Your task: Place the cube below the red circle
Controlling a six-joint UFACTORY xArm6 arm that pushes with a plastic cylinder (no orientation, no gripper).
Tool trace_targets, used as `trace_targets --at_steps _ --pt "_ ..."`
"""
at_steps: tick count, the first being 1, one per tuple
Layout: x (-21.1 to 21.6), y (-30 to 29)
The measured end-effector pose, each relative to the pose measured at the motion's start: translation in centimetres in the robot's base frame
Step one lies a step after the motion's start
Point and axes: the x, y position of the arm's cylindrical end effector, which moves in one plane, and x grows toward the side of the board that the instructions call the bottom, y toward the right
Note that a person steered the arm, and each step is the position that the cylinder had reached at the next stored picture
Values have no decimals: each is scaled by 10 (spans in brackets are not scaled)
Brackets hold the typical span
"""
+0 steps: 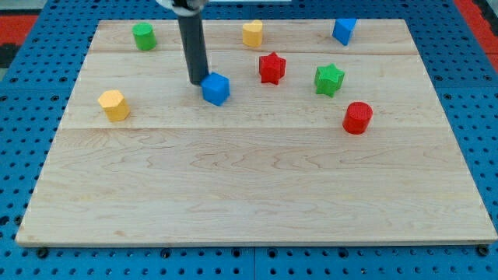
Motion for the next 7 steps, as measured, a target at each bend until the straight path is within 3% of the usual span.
trace_targets --at_steps 1,2,3,4,6,7 --pt "47 62" --pt "18 50" --pt "38 87" --pt "98 111" --pt "166 175" --pt "161 171"
